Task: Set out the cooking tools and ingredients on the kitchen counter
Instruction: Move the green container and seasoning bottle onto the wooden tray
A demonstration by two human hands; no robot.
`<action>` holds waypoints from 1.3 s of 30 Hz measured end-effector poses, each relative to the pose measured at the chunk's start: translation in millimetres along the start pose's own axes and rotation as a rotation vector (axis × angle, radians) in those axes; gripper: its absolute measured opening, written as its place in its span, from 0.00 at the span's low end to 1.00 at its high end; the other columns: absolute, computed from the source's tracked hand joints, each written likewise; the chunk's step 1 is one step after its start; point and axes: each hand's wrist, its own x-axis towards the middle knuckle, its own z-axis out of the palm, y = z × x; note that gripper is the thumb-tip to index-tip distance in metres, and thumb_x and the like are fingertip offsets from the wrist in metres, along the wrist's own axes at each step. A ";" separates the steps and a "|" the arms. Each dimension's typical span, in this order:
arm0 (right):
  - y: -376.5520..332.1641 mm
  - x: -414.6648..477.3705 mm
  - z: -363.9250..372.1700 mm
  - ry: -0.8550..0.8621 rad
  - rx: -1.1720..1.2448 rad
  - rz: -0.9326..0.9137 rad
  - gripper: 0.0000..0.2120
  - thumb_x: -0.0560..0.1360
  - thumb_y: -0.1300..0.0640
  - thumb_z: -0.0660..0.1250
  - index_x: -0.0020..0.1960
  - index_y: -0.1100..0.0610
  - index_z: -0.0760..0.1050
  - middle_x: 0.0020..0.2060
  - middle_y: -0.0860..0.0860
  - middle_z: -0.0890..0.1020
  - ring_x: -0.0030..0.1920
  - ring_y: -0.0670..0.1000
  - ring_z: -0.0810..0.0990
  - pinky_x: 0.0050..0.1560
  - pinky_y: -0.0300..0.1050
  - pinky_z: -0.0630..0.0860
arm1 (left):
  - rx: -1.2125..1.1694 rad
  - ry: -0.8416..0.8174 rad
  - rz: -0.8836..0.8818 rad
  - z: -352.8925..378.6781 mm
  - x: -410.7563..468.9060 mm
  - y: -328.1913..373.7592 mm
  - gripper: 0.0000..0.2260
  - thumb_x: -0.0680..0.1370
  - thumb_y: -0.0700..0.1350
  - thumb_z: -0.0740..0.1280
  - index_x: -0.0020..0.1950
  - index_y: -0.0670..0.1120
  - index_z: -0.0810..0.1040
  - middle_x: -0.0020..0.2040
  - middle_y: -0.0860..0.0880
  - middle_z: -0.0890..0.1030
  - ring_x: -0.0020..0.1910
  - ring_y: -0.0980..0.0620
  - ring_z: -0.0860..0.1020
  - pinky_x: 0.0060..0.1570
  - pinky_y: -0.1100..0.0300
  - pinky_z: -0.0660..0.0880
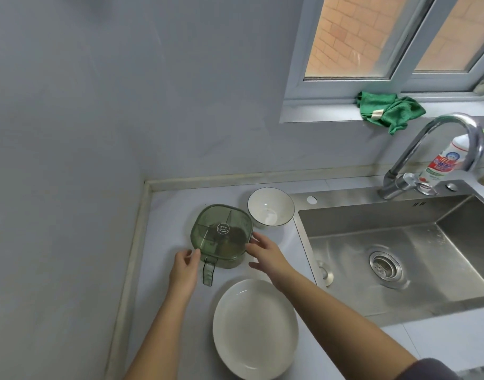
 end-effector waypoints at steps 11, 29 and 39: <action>-10.4 11.3 2.3 -0.008 -0.023 -0.024 0.20 0.78 0.56 0.63 0.68 0.44 0.66 0.68 0.43 0.71 0.64 0.50 0.72 0.61 0.54 0.73 | 0.037 -0.127 0.018 -0.4 1.7 5.9 0.20 0.79 0.59 0.59 0.44 0.46 0.83 0.39 0.51 0.84 0.46 0.49 0.80 0.51 0.54 0.73; -13.2 -93.3 -129.8 0.029 0.458 -0.079 0.20 0.72 0.44 0.66 0.60 0.52 0.73 0.56 0.54 0.77 0.54 0.57 0.78 0.50 0.57 0.81 | -0.124 -0.248 0.505 73.2 -135.4 97.3 0.17 0.72 0.54 0.58 0.31 0.43 0.64 0.28 0.47 0.66 0.26 0.56 0.62 0.31 0.57 0.60; 65.7 -231.6 -341.6 0.394 0.537 -0.113 0.16 0.78 0.46 0.62 0.61 0.54 0.72 0.59 0.55 0.77 0.56 0.58 0.80 0.52 0.63 0.79 | -0.059 -0.578 0.582 267.9 -288.2 105.0 0.22 0.68 0.62 0.58 0.32 0.43 0.66 0.28 0.45 0.67 0.28 0.52 0.63 0.31 0.58 0.61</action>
